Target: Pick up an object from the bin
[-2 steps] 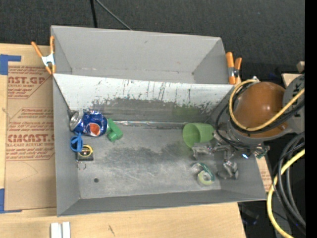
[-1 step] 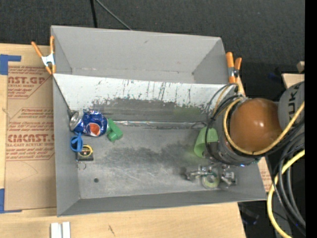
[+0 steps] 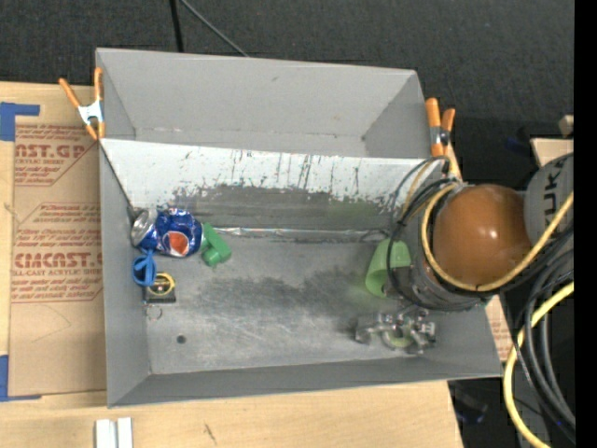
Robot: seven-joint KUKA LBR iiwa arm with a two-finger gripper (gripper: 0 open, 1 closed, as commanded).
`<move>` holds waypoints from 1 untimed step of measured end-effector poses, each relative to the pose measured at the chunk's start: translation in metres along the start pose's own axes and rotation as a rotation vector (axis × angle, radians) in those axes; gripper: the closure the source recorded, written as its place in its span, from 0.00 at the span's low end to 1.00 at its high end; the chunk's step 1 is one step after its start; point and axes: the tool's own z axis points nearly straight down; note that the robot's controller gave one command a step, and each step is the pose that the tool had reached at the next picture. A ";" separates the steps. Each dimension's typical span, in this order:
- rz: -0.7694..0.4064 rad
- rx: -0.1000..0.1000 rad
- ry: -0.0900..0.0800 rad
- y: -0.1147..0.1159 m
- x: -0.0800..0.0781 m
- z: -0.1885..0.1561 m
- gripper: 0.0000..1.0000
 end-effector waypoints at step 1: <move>-0.004 0.010 -0.001 -0.002 -0.009 -0.104 1.00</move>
Offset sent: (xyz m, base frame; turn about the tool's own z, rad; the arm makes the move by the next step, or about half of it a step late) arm 0.0032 0.0059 0.1004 -0.0054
